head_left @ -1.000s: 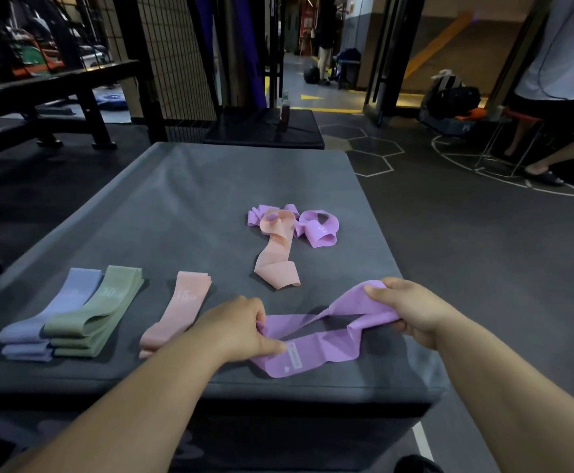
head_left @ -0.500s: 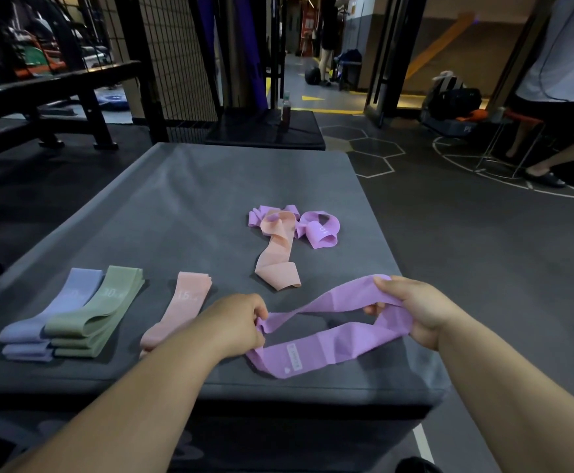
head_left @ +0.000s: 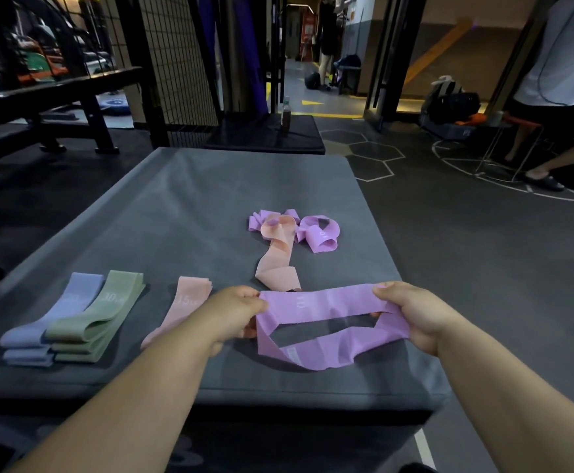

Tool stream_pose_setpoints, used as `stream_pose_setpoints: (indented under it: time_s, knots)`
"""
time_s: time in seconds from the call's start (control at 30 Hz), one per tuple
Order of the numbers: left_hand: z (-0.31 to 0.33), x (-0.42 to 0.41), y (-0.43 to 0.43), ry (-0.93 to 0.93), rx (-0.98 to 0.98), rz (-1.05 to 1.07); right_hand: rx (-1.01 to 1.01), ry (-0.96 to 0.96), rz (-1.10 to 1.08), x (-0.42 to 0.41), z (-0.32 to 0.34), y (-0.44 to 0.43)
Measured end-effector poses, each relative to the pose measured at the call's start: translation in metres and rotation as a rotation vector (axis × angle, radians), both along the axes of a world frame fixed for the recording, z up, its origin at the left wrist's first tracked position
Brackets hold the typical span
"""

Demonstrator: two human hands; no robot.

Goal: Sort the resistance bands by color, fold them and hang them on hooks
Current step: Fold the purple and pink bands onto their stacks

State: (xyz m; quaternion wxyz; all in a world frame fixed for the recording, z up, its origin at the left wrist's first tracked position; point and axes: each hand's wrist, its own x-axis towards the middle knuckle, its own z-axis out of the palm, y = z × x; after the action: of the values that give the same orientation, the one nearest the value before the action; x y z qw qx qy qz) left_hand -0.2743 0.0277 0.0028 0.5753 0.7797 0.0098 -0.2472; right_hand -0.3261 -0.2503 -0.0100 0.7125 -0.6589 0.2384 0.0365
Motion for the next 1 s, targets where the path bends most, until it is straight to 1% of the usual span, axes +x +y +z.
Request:
stream_pose_setpoints:
  time_s: [0.07, 0.17, 0.33, 0.43, 0.57, 0.63, 0.7, 0.77, 0.83, 0.9, 1.0]
  knots:
    - [0.004, 0.000, 0.001, 0.038, -0.083, 0.028, -0.015, 0.001, -0.028, 0.001, -0.001, 0.000]
    - [0.005, 0.001, 0.003, 0.044, -0.164, 0.056, -0.053, 0.004, -0.021, 0.000, 0.001, 0.001]
    - [0.007, 0.004, 0.001, 0.046, -0.272, 0.160, -0.246, 0.031, 0.083, 0.000, -0.006, -0.003]
    - [0.004, 0.009, 0.004, -0.010, -0.194, 0.148, -0.344, 0.045, 0.121, -0.001, -0.007, -0.003]
    - [-0.002, 0.009, 0.009, -0.109, -0.005, 0.050, -0.471, 0.070, 0.173, -0.002, -0.005, -0.004]
    - [-0.004, 0.006, 0.008, -0.158, 0.091, -0.004, -0.500, 0.071, 0.192, -0.003, -0.003, -0.002]
    - [-0.006, 0.005, 0.007, -0.218, 0.214, -0.031, -0.545, 0.069, 0.212, -0.005, -0.001, -0.001]
    - [-0.007, 0.006, 0.006, -0.247, 0.278, -0.044, -0.626, 0.082, 0.243, -0.007, 0.002, 0.000]
    - [-0.007, 0.006, 0.005, -0.224, 0.272, -0.068, -0.717, 0.107, 0.284, -0.009, 0.004, 0.002]
    - [-0.009, 0.006, 0.005, -0.182, 0.220, -0.078, -0.808, 0.114, 0.313, -0.011, 0.005, 0.005]
    - [-0.010, 0.006, 0.004, -0.071, 0.036, -0.048, -0.906, 0.009, 0.273, -0.011, 0.002, 0.010]
